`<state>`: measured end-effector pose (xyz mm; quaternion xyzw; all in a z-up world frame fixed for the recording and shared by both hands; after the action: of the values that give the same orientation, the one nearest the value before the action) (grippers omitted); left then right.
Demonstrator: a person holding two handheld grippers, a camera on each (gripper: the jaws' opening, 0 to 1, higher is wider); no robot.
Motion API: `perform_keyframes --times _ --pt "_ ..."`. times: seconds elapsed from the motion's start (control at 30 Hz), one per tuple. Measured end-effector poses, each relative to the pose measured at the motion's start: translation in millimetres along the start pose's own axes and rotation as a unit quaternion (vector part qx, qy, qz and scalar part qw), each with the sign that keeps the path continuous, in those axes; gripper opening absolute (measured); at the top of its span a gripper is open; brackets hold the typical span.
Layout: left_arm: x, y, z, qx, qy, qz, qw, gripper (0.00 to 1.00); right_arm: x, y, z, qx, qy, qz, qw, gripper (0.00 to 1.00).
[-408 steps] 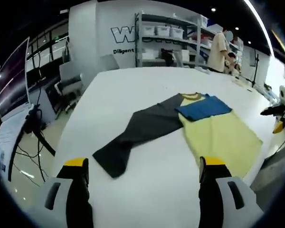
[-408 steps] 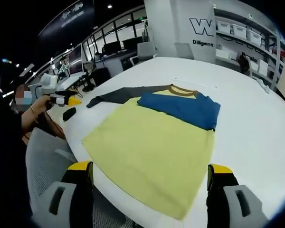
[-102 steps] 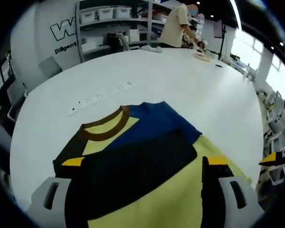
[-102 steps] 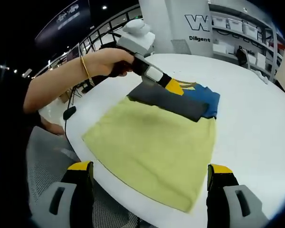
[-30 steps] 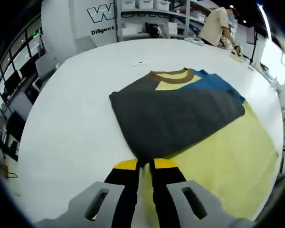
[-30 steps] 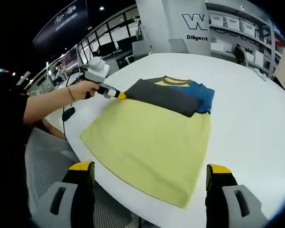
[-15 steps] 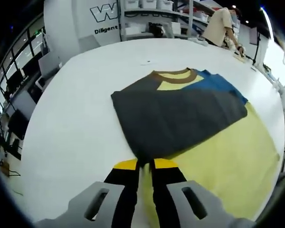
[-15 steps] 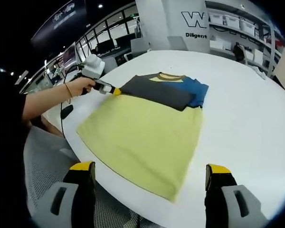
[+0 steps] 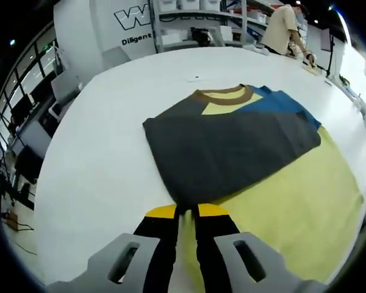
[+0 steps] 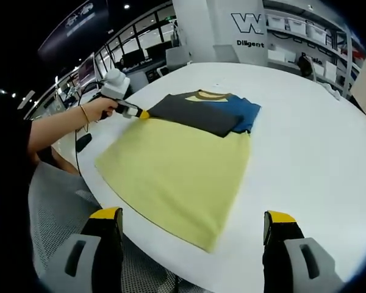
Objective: Fold the garment on the visible template until the final outline fits inside the template.
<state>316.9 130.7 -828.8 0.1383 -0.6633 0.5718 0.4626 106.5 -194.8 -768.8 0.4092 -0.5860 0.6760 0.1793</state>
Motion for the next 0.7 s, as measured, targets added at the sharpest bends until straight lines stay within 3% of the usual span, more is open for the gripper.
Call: perform_keyframes --times 0.1,0.17,0.27,0.37,0.53,0.7 --pt "1.4 1.5 -0.8 0.023 -0.001 0.003 0.9997 0.12 -0.5 0.1 0.2 0.0 0.0 -0.001 1.0 0.95" --pt "1.4 1.6 -0.4 0.005 -0.002 0.002 1.0 0.15 -0.6 -2.0 0.0 -0.008 -0.002 0.004 1.0 0.96" --pt "2.4 1.7 -0.8 0.003 0.002 0.004 1.0 0.29 -0.4 -5.5 0.7 -0.017 -0.002 0.012 0.9998 0.97" --pt "1.9 -0.2 6.8 0.022 0.041 0.019 0.9988 0.4 -0.6 -7.2 -0.1 -0.02 -0.006 0.014 0.9997 0.98" --pt "8.0 -6.0 7.5 0.003 0.043 0.033 0.9985 0.51 -2.3 -5.2 -4.4 -0.008 -0.012 0.005 0.9999 0.98" --pt "14.0 -6.6 13.2 0.025 0.06 0.041 0.9971 0.63 -3.8 -4.9 -6.8 -0.007 -0.015 0.005 0.9999 0.98"
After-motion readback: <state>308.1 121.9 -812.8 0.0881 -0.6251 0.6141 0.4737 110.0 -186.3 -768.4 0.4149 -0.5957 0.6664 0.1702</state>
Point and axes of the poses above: the point that each gripper's makers call its tool centre point, and the gripper's own axes: x roughly backward along the fingers, z roughly to its right, y roughly out of its underside, the point moved 4 cm from there along x, roughly backward along the fingers, and after that the axes turned 12 degrees about y, right-handed, at the moved point
